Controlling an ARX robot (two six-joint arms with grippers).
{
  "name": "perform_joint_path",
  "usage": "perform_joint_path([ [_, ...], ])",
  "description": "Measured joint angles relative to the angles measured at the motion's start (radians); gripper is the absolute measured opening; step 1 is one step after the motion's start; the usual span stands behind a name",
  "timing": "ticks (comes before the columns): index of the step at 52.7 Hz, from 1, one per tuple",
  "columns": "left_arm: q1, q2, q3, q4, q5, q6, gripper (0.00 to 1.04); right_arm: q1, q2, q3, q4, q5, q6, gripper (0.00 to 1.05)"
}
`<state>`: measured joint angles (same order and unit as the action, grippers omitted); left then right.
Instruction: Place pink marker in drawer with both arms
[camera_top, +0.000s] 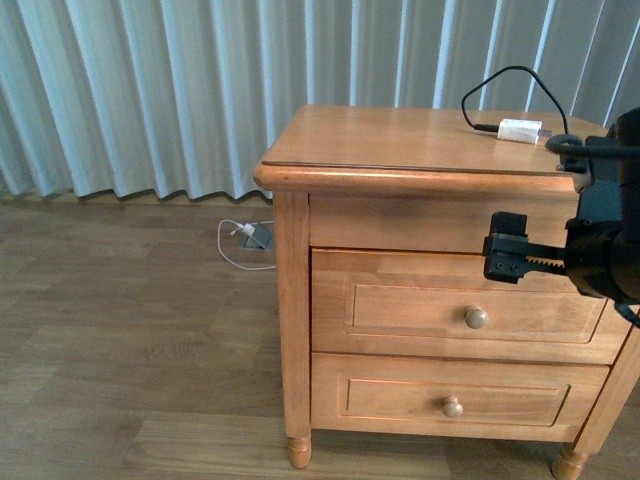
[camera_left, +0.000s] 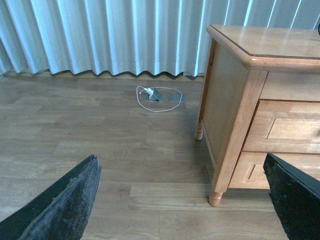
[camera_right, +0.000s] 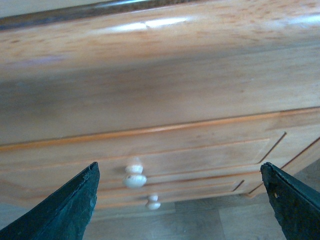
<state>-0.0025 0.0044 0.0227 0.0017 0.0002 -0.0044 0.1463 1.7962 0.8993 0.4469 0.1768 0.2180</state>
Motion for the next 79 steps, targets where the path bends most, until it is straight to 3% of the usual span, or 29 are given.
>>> perform_joint_path([
  [22,0.0,0.0,0.0,0.0,0.0,0.0,0.99,0.005,-0.625,-0.289,-0.327,-0.117,-0.02,0.96],
  [32,0.0,0.0,0.0,0.0,0.0,0.0,0.99,0.08,-0.983,-0.34,-0.522,-0.074,-0.01,0.96],
  [47,0.0,0.0,0.0,0.0,0.0,0.0,0.99,0.105,-1.067,-0.351,-0.539,-0.058,-0.011,0.96],
  [51,0.0,0.0,0.0,0.0,0.0,0.0,0.99,0.111,-1.101,-0.439,-0.336,0.042,-0.09,0.85],
  [55,0.0,0.0,0.0,0.0,0.0,0.0,0.99,0.085,-1.151,-0.532,-0.179,0.043,-0.157,0.71],
  [63,0.0,0.0,0.0,0.0,0.0,0.0,0.99,0.027,-1.225,-0.64,-0.14,-0.009,-0.199,0.42],
  [71,0.0,0.0,0.0,0.0,0.0,0.0,0.99,-0.032,-1.315,-0.734,-0.137,-0.066,-0.211,0.03],
  [75,0.0,0.0,0.0,0.0,0.0,0.0,0.99,-0.096,-1.346,-0.757,-0.143,-0.157,-0.215,0.01],
  [79,0.0,0.0,0.0,0.0,0.0,0.0,0.99,-0.137,-1.376,-0.778,-0.15,-0.167,-0.214,0.01],
])
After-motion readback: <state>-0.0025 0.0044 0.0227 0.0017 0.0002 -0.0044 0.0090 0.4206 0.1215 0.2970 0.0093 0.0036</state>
